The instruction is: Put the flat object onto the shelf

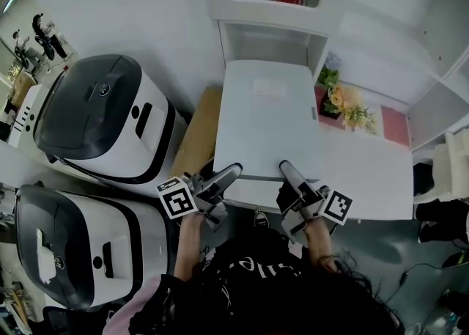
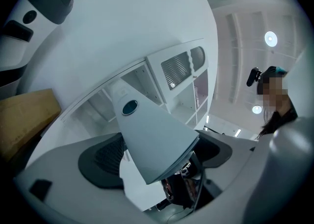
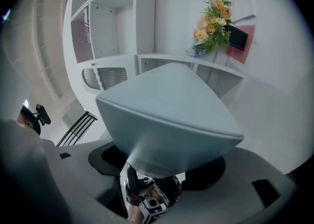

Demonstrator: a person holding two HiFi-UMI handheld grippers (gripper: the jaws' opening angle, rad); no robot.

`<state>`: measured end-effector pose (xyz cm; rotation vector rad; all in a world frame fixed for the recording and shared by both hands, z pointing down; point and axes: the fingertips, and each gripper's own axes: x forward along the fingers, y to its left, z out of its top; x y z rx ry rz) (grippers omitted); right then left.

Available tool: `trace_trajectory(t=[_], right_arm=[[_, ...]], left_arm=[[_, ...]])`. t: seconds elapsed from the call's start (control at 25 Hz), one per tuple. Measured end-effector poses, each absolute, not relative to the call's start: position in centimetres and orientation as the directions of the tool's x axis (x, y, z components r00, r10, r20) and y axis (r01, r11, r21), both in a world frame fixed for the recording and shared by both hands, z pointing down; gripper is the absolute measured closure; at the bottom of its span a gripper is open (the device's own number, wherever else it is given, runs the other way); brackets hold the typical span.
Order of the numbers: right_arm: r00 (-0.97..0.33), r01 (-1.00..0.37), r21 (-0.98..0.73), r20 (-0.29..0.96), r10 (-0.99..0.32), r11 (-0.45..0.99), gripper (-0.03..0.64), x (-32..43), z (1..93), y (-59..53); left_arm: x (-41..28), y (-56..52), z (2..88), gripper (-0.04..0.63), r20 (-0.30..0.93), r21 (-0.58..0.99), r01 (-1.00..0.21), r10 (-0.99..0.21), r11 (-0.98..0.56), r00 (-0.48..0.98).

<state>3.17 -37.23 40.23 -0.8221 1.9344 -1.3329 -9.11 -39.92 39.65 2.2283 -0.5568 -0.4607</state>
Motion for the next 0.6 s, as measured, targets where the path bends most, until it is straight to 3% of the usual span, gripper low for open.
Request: trace_trajectory(t=[0.6], right_arm=[[-0.601, -0.153, -0.947, -0.138, -0.787, 0.283, 0.307, 5.6, 41.2, -39.4]], left_arm=[[-6.4, -41.4, 41.4, 0.155, -0.066, 0.769, -0.250, -0.463, -0.589, 0.884]])
